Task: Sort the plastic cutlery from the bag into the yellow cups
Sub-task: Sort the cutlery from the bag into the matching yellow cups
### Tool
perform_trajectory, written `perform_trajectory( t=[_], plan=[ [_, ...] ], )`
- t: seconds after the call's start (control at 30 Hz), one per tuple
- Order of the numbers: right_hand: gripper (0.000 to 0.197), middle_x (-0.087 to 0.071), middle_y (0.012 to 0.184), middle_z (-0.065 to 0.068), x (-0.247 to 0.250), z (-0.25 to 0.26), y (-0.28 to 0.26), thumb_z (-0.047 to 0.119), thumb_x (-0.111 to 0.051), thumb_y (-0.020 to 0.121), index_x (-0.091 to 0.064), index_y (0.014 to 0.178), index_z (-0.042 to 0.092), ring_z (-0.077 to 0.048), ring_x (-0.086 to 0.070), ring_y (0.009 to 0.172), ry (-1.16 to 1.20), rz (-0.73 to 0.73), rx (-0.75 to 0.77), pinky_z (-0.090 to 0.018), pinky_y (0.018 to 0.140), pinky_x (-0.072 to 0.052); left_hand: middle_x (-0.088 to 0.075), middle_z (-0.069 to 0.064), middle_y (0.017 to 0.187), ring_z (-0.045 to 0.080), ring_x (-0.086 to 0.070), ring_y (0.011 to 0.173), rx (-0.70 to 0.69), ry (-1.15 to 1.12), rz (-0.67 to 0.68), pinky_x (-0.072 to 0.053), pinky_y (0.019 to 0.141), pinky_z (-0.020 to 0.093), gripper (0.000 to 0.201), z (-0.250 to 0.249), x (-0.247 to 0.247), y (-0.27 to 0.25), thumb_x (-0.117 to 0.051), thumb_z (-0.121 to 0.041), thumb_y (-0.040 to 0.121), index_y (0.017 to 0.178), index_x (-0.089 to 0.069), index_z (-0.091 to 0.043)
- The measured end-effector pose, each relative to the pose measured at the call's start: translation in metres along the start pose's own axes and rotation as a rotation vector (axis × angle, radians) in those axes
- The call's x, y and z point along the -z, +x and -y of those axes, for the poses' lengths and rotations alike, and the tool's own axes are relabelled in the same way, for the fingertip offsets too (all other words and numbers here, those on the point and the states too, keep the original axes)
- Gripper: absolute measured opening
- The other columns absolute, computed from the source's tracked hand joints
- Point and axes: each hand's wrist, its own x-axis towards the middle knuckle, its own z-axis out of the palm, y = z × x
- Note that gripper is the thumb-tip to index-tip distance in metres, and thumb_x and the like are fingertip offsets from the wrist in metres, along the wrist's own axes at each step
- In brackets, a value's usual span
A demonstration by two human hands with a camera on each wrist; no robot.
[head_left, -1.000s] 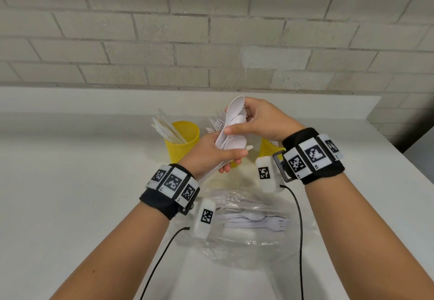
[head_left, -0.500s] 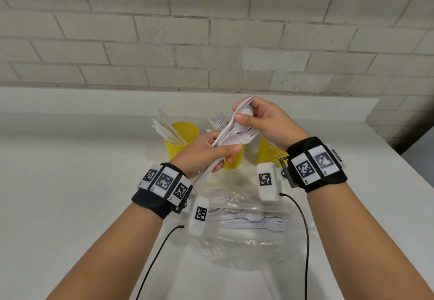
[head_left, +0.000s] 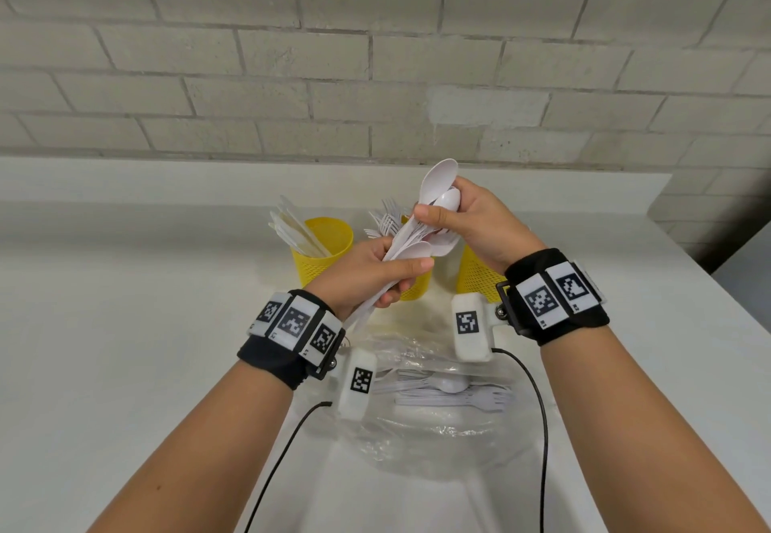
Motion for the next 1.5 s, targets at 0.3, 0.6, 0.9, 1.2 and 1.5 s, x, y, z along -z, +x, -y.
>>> perform_trajectory(
  t=[0.3,0.6,0.9,1.2,1.5],
  plan=[
    [0.015,-0.062,0.077,0.000,0.012,0.004,-0.002,0.005,-0.062,0.085,-0.054,0.088,0.017,-0.008,-0.061,0.067,0.091,-0.135,0.035,-0.020,0.064,-0.052,-0.042,0.003,0.059,0.012,-0.031,0.044,-0.074,0.030,-0.012,-0.023,0.041,0.021,0.006,0.001,-0.005,0.000,-0.065,-0.012,0.088,0.089,-0.060,-0.016],
    [0.016,-0.060,0.078,-0.001,0.076,0.032,-0.017,0.010,-0.063,0.087,-0.051,0.087,0.021,-0.009,-0.059,0.062,0.005,-0.529,0.214,-0.020,0.054,-0.051,-0.036,-0.008,0.053,0.008,-0.028,0.041,-0.040,0.083,-0.141,-0.019,0.042,0.019,0.027,0.018,0.007,0.005,-0.055,-0.020,0.095,0.106,-0.060,0.004],
    [0.023,-0.060,0.078,0.002,0.106,0.035,-0.025,0.019,-0.068,0.082,-0.053,0.099,0.017,-0.006,-0.056,0.054,-0.393,-0.613,0.161,-0.019,0.053,-0.052,-0.031,0.000,0.059,0.008,-0.030,0.040,-0.051,0.004,-0.244,-0.023,0.040,0.018,0.024,0.012,0.012,0.013,-0.048,-0.028,0.098,0.076,-0.051,-0.017],
    [0.021,-0.063,0.085,-0.012,0.083,0.019,-0.015,0.015,-0.069,0.081,-0.051,0.081,0.024,-0.012,-0.058,0.058,-0.370,-0.620,0.113,-0.015,0.050,-0.048,-0.035,-0.001,0.058,0.009,-0.029,0.042,-0.046,0.069,-0.261,-0.022,0.039,0.017,0.019,0.008,-0.002,0.021,-0.052,-0.026,0.096,0.085,-0.053,-0.011],
    [0.017,-0.062,0.086,-0.007,0.092,0.017,-0.018,0.019,-0.071,0.081,-0.055,0.087,0.022,-0.013,-0.058,0.066,-0.444,-0.609,0.189,-0.016,0.052,-0.053,-0.032,0.001,0.059,0.011,-0.027,0.046,-0.124,0.143,-0.218,-0.025,0.039,0.015,0.022,-0.003,-0.008,0.011,-0.058,-0.021,0.093,0.072,-0.054,-0.017]
  ],
)
